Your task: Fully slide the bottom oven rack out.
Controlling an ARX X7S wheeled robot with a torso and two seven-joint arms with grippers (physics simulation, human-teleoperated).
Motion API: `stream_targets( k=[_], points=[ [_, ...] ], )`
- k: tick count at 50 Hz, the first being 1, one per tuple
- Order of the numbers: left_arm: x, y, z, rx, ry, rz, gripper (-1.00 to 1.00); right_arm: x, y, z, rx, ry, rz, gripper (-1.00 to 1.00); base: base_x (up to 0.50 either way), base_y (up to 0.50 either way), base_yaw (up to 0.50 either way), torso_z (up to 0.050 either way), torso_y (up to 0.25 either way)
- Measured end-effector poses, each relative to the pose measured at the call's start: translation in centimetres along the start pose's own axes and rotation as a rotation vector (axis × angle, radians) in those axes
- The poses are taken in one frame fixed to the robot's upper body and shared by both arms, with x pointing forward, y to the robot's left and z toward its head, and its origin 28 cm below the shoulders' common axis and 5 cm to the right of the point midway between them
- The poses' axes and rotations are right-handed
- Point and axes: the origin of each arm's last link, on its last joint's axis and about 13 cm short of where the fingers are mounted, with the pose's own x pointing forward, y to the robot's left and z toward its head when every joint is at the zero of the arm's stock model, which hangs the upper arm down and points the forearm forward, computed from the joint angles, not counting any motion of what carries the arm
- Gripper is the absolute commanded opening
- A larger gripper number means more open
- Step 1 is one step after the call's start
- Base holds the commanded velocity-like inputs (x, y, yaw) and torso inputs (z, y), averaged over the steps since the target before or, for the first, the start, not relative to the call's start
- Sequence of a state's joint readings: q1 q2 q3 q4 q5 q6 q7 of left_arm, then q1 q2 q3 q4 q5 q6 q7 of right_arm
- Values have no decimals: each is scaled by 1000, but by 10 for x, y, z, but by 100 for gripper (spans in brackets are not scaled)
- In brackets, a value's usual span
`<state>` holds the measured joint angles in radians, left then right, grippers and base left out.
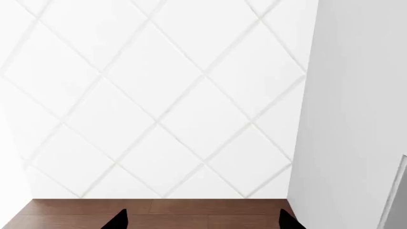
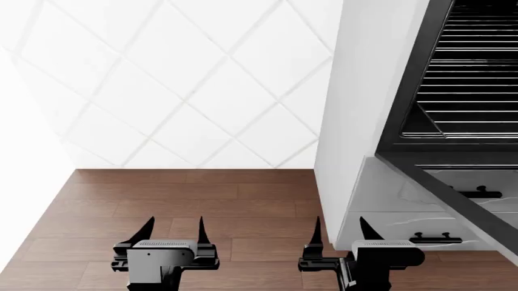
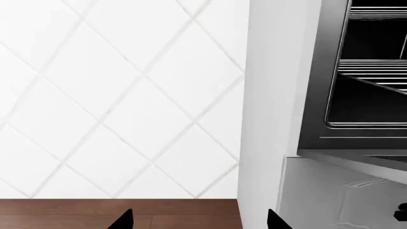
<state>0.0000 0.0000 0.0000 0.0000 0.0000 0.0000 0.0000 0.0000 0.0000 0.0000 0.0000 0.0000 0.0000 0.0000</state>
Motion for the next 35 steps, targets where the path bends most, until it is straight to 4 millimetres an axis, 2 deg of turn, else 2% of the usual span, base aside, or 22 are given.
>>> stream_targets(
  k=[8, 35],
  points=[
    [0, 0, 0, -10, 10, -12, 100, 0, 1, 1, 0, -5, 0, 100, 0, 0, 0, 0, 0],
    [-4, -4, 6, 29, 18, -24, 100, -3, 3, 11, -75, -81, 2, 100, 0, 0, 0, 50, 0]
  ],
)
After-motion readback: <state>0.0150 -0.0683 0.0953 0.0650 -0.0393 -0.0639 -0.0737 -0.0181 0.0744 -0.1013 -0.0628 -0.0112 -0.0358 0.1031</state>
